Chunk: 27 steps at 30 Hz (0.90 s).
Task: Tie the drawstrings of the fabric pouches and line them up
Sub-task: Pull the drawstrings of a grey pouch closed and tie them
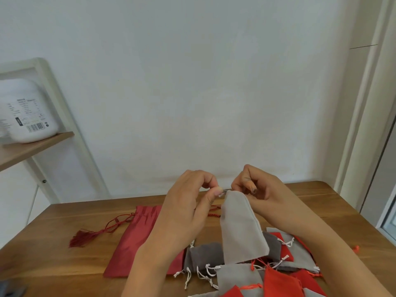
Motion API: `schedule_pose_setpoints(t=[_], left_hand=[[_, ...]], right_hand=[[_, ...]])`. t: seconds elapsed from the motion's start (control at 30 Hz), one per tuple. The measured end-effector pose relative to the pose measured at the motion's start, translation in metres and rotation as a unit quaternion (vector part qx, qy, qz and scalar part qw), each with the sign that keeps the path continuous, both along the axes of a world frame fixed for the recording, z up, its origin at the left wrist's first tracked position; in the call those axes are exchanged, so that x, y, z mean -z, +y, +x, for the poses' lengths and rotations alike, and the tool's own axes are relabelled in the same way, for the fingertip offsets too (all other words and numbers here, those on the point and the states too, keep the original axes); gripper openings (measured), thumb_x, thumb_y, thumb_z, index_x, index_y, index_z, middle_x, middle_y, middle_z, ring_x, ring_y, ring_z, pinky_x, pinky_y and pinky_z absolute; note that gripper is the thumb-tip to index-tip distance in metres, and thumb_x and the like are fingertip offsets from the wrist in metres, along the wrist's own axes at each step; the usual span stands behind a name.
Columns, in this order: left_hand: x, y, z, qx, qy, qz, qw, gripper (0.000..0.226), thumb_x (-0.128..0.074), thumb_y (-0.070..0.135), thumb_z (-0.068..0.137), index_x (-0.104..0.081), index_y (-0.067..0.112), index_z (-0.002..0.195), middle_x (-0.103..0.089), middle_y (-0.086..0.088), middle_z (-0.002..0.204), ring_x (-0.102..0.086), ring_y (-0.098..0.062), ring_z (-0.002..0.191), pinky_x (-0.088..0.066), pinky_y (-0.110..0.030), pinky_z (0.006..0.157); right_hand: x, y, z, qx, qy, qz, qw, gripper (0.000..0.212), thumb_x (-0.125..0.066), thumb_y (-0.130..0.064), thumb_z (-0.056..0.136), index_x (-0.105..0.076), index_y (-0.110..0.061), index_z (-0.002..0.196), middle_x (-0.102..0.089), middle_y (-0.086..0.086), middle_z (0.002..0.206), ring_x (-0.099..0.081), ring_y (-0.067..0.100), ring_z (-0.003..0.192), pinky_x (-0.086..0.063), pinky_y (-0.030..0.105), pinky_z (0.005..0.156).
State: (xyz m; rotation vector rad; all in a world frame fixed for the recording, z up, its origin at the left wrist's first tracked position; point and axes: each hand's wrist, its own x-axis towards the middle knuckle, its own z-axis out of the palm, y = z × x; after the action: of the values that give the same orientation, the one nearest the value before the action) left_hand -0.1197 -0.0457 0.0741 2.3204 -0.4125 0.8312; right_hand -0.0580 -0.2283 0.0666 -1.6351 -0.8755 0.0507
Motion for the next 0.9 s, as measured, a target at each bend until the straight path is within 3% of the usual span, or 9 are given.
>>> schedule_pose_setpoints(t=[0.17, 0.23, 0.3, 0.37, 0.43, 0.6, 0.7, 0.8, 0.9], left_hand=[[0.002, 0.0, 0.004, 0.001, 0.051, 0.004, 0.999, 0.013, -0.056, 0.041, 0.089, -0.059, 0.03, 0.083, -0.06, 0.015, 0.087, -0.055, -0.003, 0.089, -0.037, -0.01, 0.073], [0.005, 0.002, 0.006, -0.02, 0.066, 0.032, 0.997, 0.013, -0.061, 0.038, 0.09, -0.055, 0.034, 0.079, -0.059, 0.017, 0.081, -0.053, 0.0, 0.09, -0.034, -0.01, 0.07], [0.008, 0.004, 0.009, -0.045, 0.071, 0.038, 0.996, 0.014, -0.062, 0.035, 0.088, -0.054, 0.033, 0.076, -0.058, 0.018, 0.08, -0.052, 0.0, 0.089, -0.033, -0.011, 0.067], [0.01, 0.006, 0.012, -0.072, 0.064, 0.023, 0.995, 0.012, -0.062, 0.031, 0.087, -0.056, 0.03, 0.076, -0.059, 0.016, 0.079, -0.052, 0.0, 0.087, -0.036, -0.013, 0.068], [0.013, 0.005, 0.016, -0.087, 0.061, -0.019, 0.994, 0.013, -0.063, 0.031, 0.086, -0.058, 0.028, 0.075, -0.061, 0.015, 0.077, -0.054, 0.0, 0.082, -0.04, -0.015, 0.069], [0.024, -0.005, 0.026, -0.039, 0.111, -0.134, 0.984, 0.015, -0.066, 0.026, 0.088, -0.061, 0.024, 0.073, -0.065, 0.013, 0.073, -0.057, 0.0, 0.066, -0.042, -0.014, 0.061], [0.028, -0.008, 0.028, 0.012, 0.138, -0.167, 0.976, 0.015, -0.064, 0.024, 0.09, -0.062, 0.021, 0.076, -0.063, 0.016, 0.069, -0.056, 0.003, 0.063, -0.041, -0.011, 0.062], [0.028, -0.008, 0.031, 0.052, 0.156, -0.179, 0.97, 0.016, -0.061, 0.024, 0.092, -0.06, 0.019, 0.076, -0.06, 0.015, 0.065, -0.052, 0.002, 0.061, -0.039, -0.011, 0.061], [0.028, -0.006, 0.036, 0.082, 0.172, -0.2, 0.961, 0.014, -0.061, 0.021, 0.092, -0.059, 0.018, 0.078, -0.059, 0.014, 0.068, -0.052, -0.001, 0.064, -0.042, -0.014, 0.063]], right_hand=[[0.006, -0.002, 0.007, -0.014, 0.047, -0.03, 0.998, 0.039, -0.064, 0.0, 0.087, -0.041, -0.026, 0.068, -0.055, 0.002, 0.075, -0.044, 0.017, 0.071, -0.038, 0.031, 0.069], [0.009, -0.003, 0.013, -0.045, 0.098, -0.036, 0.994, 0.029, -0.061, 0.002, 0.089, -0.048, -0.02, 0.075, -0.059, 0.002, 0.077, -0.05, 0.018, 0.073, -0.043, 0.03, 0.071], [0.011, -0.004, 0.015, -0.032, 0.133, -0.033, 0.99, 0.009, -0.063, -0.012, 0.092, -0.055, -0.011, 0.088, -0.065, 0.003, 0.084, -0.06, 0.021, 0.077, -0.05, 0.034, 0.078], [0.011, -0.005, 0.017, -0.005, 0.169, -0.059, 0.984, 0.036, -0.065, -0.044, 0.085, -0.061, -0.014, 0.104, -0.072, 0.002, 0.096, -0.069, 0.022, 0.085, -0.055, 0.036, 0.083], [0.012, -0.004, 0.017, -0.003, 0.181, -0.097, 0.979, 0.054, -0.068, -0.058, 0.075, -0.06, -0.019, 0.111, -0.073, 0.002, 0.097, -0.072, 0.02, 0.086, -0.056, 0.03, 0.077], [0.029, 0.005, 0.02, 0.022, 0.127, -0.17, 0.977, 0.028, -0.08, -0.027, 0.077, -0.067, -0.02, 0.1, -0.071, -0.006, 0.08, -0.067, 0.007, 0.071, -0.053, 0.022, 0.068], [0.038, 0.01, 0.026, 0.105, 0.088, -0.178, 0.975, 0.041, -0.086, -0.036, 0.067, -0.061, -0.031, 0.098, -0.066, -0.011, 0.095, -0.059, -0.006, 0.065, -0.045, 0.019, 0.064], [0.04, 0.01, 0.029, 0.121, 0.074, -0.153, 0.978, 0.055, -0.087, -0.038, 0.063, -0.055, -0.039, 0.107, -0.061, -0.019, 0.11, -0.061, -0.004, 0.067, -0.046, 0.02, 0.068], [0.04, 0.006, 0.032, 0.097, 0.061, -0.152, 0.982, 0.037, -0.084, -0.033, 0.068, -0.065, -0.033, 0.1, -0.069, -0.017, 0.098, -0.063, 0.006, 0.073, -0.05, 0.024, 0.071]])
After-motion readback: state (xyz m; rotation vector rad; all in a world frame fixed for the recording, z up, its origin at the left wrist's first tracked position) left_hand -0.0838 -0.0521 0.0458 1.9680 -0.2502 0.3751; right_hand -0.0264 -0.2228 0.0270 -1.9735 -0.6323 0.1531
